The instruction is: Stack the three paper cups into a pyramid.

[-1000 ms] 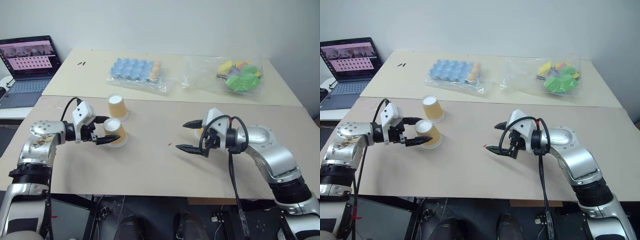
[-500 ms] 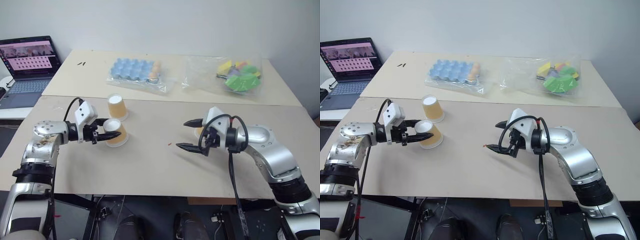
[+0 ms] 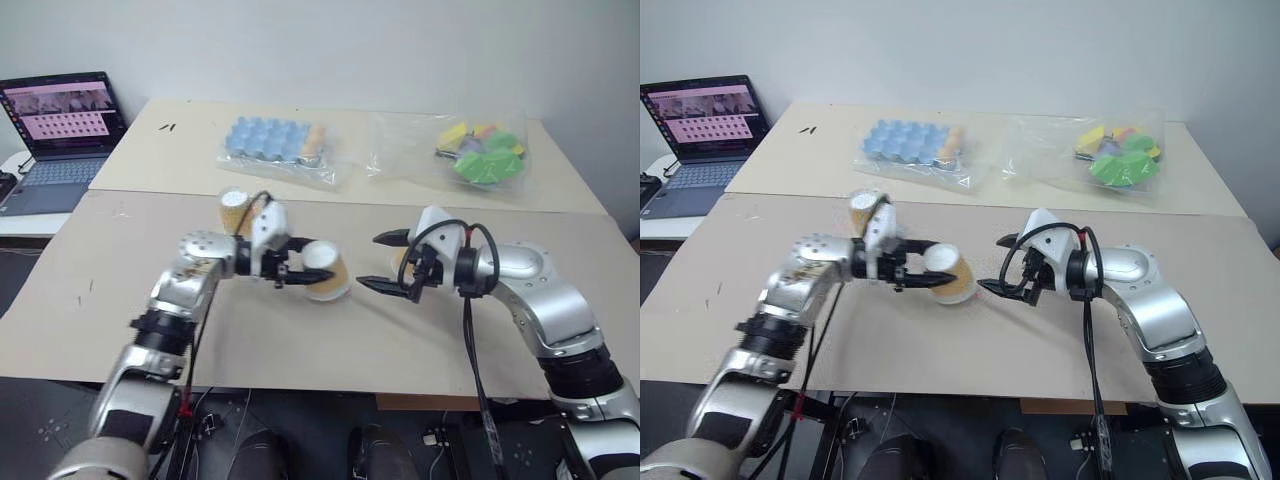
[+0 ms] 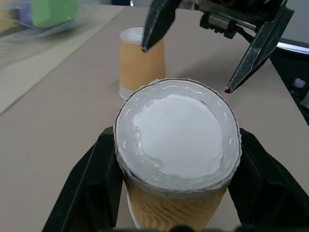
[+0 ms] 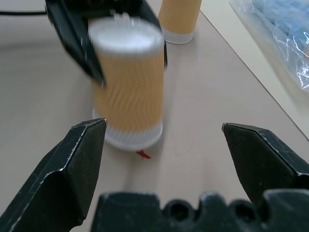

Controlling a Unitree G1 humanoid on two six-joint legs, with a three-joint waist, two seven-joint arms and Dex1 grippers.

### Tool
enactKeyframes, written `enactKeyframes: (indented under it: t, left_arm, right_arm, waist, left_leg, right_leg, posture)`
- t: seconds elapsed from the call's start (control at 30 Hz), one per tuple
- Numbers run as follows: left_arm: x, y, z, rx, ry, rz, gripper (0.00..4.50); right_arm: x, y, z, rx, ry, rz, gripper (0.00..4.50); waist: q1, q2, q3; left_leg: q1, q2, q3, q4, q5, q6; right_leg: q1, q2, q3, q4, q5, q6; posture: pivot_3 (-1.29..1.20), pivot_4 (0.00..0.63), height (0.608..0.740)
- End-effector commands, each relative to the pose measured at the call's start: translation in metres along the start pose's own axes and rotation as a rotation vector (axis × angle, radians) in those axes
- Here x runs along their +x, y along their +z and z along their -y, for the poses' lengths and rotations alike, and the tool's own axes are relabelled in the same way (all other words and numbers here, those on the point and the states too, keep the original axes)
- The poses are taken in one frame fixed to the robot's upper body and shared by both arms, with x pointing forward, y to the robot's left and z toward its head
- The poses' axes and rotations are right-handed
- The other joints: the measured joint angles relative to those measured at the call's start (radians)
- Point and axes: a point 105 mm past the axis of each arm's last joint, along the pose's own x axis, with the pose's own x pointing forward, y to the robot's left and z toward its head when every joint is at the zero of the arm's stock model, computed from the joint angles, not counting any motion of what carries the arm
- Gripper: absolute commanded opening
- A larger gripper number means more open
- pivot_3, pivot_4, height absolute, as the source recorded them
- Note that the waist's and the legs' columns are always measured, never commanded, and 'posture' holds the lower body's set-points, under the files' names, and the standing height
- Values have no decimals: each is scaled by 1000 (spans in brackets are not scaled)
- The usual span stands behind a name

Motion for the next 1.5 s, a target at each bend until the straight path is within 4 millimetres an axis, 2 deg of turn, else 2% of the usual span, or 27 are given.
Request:
enactKeyframes:
  t: [0.03, 0.1, 0.13, 0.2, 0.33, 0.47, 0.6, 0.67, 0.73, 0.8, 0.9, 1.03, 1.2, 1.4, 1.5]
  left_arm:
    - [8, 6, -4, 38, -3, 13, 2742]
    - [9, 7, -6, 48, 1, 22, 3451]
    - [9, 9, -6, 51, 2, 28, 3576]
    - [8, 13, -8, 65, 13, 38, 4351]
    - [0, 26, -11, 109, 36, 49, 4431]
    - [-21, 51, -9, 137, 48, 77, 4431]
    - [-64, 98, -11, 113, 147, 166, 4431]
    - [-77, 107, -6, 83, 191, 189, 4431]
    - [-89, 105, -7, 50, 300, 207, 4431]
    - [-100, 99, -21, 7, 519, 243, 4431]
    - [-114, 71, -43, -80, 894, 260, 4431]
    - [-111, 30, -44, -135, 1149, 185, 4431]
    - [-104, -8, -49, -202, 1196, 96, 4431]
    - [-102, -58, -72, -270, 1172, -30, 4431]
    - [-102, -65, -82, -252, 1161, -48, 4431]
  right_arm:
    - [-10, 14, 5, -35, -42, 29, 4500]
    - [-11, 14, 6, -34, -53, 29, 4500]
    - [-12, 14, 6, -32, -56, 31, 4500]
    - [-12, 15, 6, -29, -61, 33, 4500]
    - [-11, 14, 7, -23, -60, 38, 4500]
    - [-7, 13, 8, -19, -53, 41, 4500]
    - [-4, 12, 12, -9, -48, 53, 4500]
    - [-3, 11, 15, -2, -56, 58, 4500]
    - [-2, 8, 19, 4, -74, 54, 4500]
    - [-1, 6, 19, 5, -78, 50, 4500]
    - [2, 6, 15, 15, -69, 57, 4500]
    - [6, 8, 12, 29, -64, 69, 4500]
    - [8, 10, 8, 35, -57, 79, 4500]
    - [3, 14, 9, 26, -73, 77, 4500]
    - [0, 15, 9, 25, -82, 76, 4500]
  waist:
    - [-4, 0, 0]
    - [-4, 0, 0]
    - [-3, 0, 0]
    - [-3, 0, 0]
    - [-2, 0, 0]
    - [-4, 0, 0]
    - [-5, 0, 0]
    - [-5, 0, 0]
    - [-4, 0, 0]
    - [-3, 1, 0]
    - [5, 0, 0]
    - [6, 0, 0]
    - [11, 0, 0]
    - [11, 1, 0]
    - [10, 1, 0]
  left_leg:
    - [0, 0, 0, 0, 0, 0]
    - [0, 0, -2, 0, 0, 0]
    - [0, 0, -2, 0, 0, 0]
    - [0, 0, -2, 0, 0, 0]
    - [0, 0, -2, 0, 0, 0]
    - [0, 0, -2, 0, 0, 0]
    - [0, 1, -3, 0, 0, 0]
    - [0, 1, -3, 0, 0, 0]
    - [1, 1, -3, 0, 0, 0]
    - [2, 1, -3, -1, 0, 0]
    - [3, 0, -4, 0, 0, 0]
    - [3, -1, -5, 1, 0, 1]
    - [3, -1, -5, 1, 0, 0]
    - [3, -1, -4, 0, 0, 0]
    - [2, -1, -4, 0, 0, 0]
  right_leg:
    - [0, 0, 0, 0, 0, 0]
    - [0, 0, 0, 0, 0, 0]
    - [0, 0, 0, 0, 0, 0]
    - [0, 0, 0, 0, 0, 0]
    - [0, 0, 0, 0, 0, 0]
    - [0, 0, 0, 0, 0, 0]
    - [-1, 0, 1, 0, 0, 0]
    - [-1, 0, 1, 0, 0, 0]
    - [0, 0, 2, 0, 0, 0]
    - [0, 0, 2, 0, 0, 0]
    - [2, 0, 2, 1, 0, 0]
    - [3, -1, 2, 0, 1, 1]
    - [3, -1, 1, 0, 1, 0]
    - [3, -1, 1, 0, 1, 0]
    - [3, -1, 0, 0, 1, 0]
  posture:
    - [0, 150, 735]
    - [0, 150, 735]
    - [0, 150, 735]
    - [0, 150, 735]
    - [0, 150, 735]
    - [0, 150, 735]
    - [0, 150, 735]
    - [0, 150, 735]
    - [0, 150, 735]
    - [0, 150, 735]
    - [0, 150, 735]
    - [0, 150, 735]
    - [0, 150, 735]
    - [0, 150, 735]
    - [0, 150, 735]
